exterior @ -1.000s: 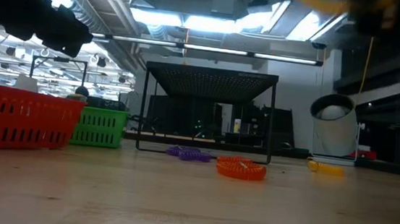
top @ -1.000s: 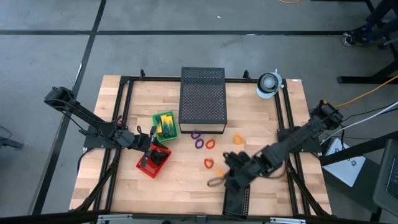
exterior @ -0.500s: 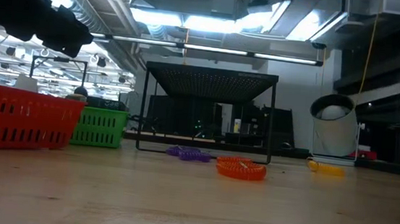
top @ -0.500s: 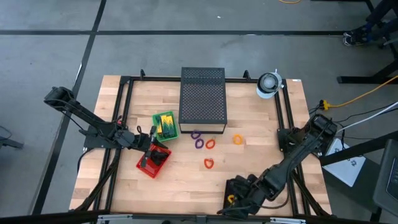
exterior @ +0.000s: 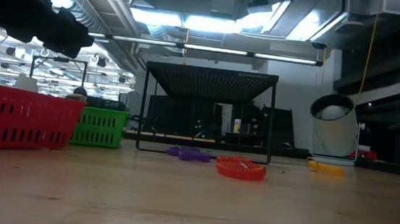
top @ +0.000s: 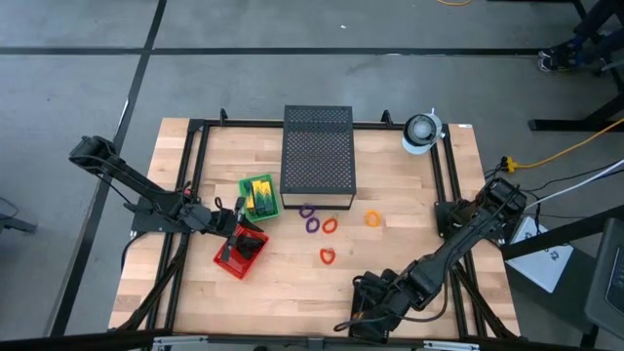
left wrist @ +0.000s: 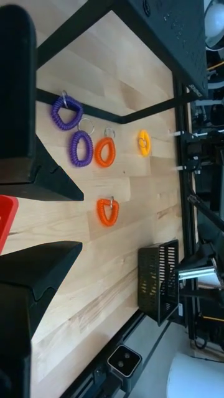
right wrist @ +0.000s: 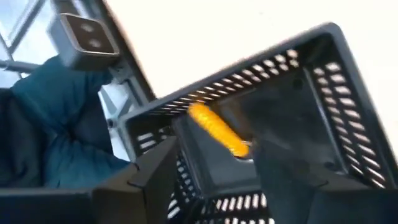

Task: Pick & Place Office Desk Supplies
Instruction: Put the yellow spring keychain into the black bin

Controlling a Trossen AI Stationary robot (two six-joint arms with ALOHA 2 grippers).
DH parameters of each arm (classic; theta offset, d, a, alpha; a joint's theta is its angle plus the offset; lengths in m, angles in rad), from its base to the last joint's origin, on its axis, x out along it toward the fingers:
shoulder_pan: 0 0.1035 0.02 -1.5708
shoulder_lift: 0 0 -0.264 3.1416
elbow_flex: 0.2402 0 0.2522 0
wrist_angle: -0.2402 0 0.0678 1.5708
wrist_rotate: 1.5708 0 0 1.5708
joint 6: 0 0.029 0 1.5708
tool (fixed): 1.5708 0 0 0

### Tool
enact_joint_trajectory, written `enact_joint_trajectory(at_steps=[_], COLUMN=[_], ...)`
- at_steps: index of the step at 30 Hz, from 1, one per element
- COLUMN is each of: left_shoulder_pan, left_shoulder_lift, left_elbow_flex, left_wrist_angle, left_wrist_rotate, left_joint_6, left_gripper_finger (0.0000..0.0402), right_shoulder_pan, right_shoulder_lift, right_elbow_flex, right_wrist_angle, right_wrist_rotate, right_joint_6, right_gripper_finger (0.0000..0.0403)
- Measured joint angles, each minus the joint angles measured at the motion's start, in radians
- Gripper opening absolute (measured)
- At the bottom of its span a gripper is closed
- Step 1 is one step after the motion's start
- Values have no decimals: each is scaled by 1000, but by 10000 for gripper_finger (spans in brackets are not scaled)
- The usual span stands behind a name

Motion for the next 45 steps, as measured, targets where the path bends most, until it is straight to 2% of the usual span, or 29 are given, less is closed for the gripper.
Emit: enact_joint_trajectory(at_steps=[3, 7, 12, 15, 20, 23, 29, 37, 40, 45], left_shoulder_pan=[0, 0, 0, 0, 0, 0, 0, 0, 0, 0], left_shoulder_lift=[0, 0, 0, 0, 0, 0, 0, 0, 0, 0], left_elbow_flex=[0, 0, 0, 0, 0, 0, 0, 0, 0, 0], left_wrist_angle=[1, 1, 1, 1, 2, 2, 2, 1, 0, -1], left_wrist_rotate=[0, 0, -1, -1, -1, -1, 0, 26, 27, 21], left_joint_6=[0, -4, -4, -4, -7, -7, -8, -24, -32, -33], left_gripper_finger=[109, 109, 109, 109, 109, 109, 109, 109, 109, 109], right_shoulder_pan=[0, -7, -45, -89, -200, -282, -424, -538, -572, -620], right_shoulder_lift=[-2, -39, -103, -113, -109, -108, -108, -111, -116, -116], right_elbow_flex=[0, 0, 1, 2, 1, 0, -13, -218, -272, -312], right_wrist_angle=[31, 43, -23, -114, -345, -396, -365, -236, -160, -151], right_wrist_rotate=[49, 184, 353, 378, 310, 270, 185, 21, 3, 17], right_joint_6=[-71, -157, -217, -255, -288, -371, -576, -702, -721, -768], right_gripper_finger=[220, 216, 204, 200, 200, 200, 200, 200, 200, 200])
